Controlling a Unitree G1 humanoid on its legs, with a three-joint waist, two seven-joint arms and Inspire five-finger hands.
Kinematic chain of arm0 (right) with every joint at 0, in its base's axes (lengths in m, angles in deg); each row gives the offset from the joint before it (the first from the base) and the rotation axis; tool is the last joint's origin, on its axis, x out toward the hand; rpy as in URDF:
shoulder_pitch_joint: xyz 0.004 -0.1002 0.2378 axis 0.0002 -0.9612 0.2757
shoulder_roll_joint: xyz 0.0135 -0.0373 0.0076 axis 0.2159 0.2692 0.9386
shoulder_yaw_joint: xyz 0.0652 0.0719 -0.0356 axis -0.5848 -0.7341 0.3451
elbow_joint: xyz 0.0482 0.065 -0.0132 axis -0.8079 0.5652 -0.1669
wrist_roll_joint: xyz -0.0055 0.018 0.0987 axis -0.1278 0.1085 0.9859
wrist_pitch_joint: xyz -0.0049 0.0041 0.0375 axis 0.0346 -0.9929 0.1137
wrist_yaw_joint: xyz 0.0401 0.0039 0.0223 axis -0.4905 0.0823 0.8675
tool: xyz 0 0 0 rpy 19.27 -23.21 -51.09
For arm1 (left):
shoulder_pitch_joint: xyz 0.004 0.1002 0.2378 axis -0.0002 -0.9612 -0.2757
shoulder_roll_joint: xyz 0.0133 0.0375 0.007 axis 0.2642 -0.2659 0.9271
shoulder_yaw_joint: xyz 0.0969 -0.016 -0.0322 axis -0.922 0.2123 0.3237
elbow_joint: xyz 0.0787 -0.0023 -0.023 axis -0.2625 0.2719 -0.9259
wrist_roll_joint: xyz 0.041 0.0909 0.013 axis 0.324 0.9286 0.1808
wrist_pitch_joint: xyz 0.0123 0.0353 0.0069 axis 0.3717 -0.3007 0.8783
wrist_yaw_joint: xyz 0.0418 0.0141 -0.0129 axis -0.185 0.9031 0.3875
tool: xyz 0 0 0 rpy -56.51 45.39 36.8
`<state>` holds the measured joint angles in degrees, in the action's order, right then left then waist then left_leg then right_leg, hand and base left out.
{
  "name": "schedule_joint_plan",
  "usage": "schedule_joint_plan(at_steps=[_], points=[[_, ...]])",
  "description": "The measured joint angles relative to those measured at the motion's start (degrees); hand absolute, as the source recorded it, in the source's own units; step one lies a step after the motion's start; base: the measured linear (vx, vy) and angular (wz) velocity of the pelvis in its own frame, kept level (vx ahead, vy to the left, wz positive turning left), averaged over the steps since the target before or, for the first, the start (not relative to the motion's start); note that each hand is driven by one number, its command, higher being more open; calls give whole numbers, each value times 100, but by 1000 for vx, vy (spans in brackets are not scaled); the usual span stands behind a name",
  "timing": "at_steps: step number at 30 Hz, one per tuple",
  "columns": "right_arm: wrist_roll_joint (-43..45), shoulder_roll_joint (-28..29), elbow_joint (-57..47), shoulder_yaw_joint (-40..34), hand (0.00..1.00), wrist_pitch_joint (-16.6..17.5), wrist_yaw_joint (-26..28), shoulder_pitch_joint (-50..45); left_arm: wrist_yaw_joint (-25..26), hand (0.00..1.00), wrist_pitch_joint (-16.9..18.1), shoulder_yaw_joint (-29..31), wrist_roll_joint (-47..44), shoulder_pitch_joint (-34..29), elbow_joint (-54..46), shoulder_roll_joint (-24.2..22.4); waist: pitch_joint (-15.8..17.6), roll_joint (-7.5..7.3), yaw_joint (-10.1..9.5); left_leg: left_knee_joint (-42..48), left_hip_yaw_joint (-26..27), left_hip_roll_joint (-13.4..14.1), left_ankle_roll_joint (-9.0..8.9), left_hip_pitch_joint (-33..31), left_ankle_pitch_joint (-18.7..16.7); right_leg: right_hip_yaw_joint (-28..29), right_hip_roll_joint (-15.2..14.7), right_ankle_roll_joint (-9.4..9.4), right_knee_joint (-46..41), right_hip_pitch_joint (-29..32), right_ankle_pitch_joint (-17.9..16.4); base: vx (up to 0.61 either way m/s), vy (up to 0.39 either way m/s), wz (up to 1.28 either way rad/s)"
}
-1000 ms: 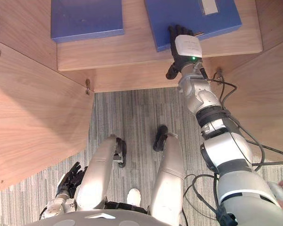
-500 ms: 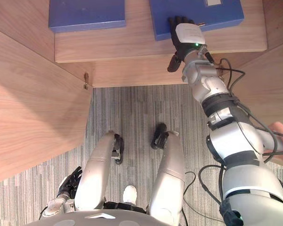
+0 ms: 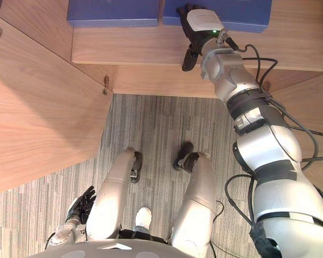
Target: Walk over to the cabinet, pick up the folder, carry it to the office cabinet, place the folder inside the office cabinet, then close the office cabinet door
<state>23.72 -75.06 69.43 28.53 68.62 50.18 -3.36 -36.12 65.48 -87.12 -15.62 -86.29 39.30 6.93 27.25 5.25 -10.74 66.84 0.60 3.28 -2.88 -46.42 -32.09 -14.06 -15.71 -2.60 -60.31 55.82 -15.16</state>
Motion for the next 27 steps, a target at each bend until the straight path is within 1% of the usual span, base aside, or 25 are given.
schedule_joint_plan(at_steps=[5,9,14,17,19,21,23,24,25,26,27], points=[[0,0,254,-1,100,-15,234,106,11,100,-1,212,13,0,88,-137,-3,4,21,-106,-37,10,4,139,46,-80,4,-21,126,-205,26,11,0,4],[-3,0,287,-10,100,-19,260,116,15,100,-2,251,14,2,185,-163,-4,4,45,-303,-21,34,0,229,130,-106,62,-31,348,-307,126,16,4,-2],[-17,7,409,-25,100,-75,276,116,40,100,-4,474,17,6,330,-283,-4,5,151,-610,30,48,0,512,231,-117,120,-27,637,-575,225,38,5,-4],[-26,105,502,-349,100,-192,275,115,72,100,-8,534,21,16,446,-322,-8,8,179,-865,81,110,-6,810,298,-134,224,-17,919,-868,315,27,2,-11],[-122,263,612,-689,100,-362,253,115,108,100,-16,541,27,18,507,-329,-28,14,184,-1040,98,122,-13,978,364,-143,270,-9,1086,-1033,368,30,-14,-4],[-228,522,702,-1196,100,-552,184,104,161,100,-53,638,56,19,589,-380,-94,24,208,-1302,111,123,-33,1173,467,-187,299,-11,1318,-1226,437,37,-20,1],[-222,687,703,-1556,100,-654,33,104,193,100,-103,695,57,19,638,-412,-114,36,239,-1445,107,119,-42,1303,524,-228,302,-11,1432,-1365,461,42,-19,9],[-214,813,703,-1901,100,-726,-126,103,215,100,-124,735,57,19,710,-439,-170,57,262,-1549,74,119,-66,1385,567,-291,304,-10,1522,-1480,473,48,-19,13],[-203,864,703,-2068,100,-766,-193,100,228,100,-128,745,57,19,724,-447,-193,61,271,-1594,61,119,-70,1424,582,-307,308,-9,1554,-1521,477,58,-22,12],[-170,929,703,-2377,100,-806,-323,99,249,100,-139,761,57,18,731,-459,-216,65,258,-1668,58,118,-76,1520,607,-324,309,-9,1608,-1610,479,41,-12,7],[-171,963,703,-2508,100,-829,-398,98,259,100,-142,774,61,18,748,-470,-239,64,250,-1711,58,117,-79,1556,621,-332,310,-8,1637,-1647,480,47,-13,6]])
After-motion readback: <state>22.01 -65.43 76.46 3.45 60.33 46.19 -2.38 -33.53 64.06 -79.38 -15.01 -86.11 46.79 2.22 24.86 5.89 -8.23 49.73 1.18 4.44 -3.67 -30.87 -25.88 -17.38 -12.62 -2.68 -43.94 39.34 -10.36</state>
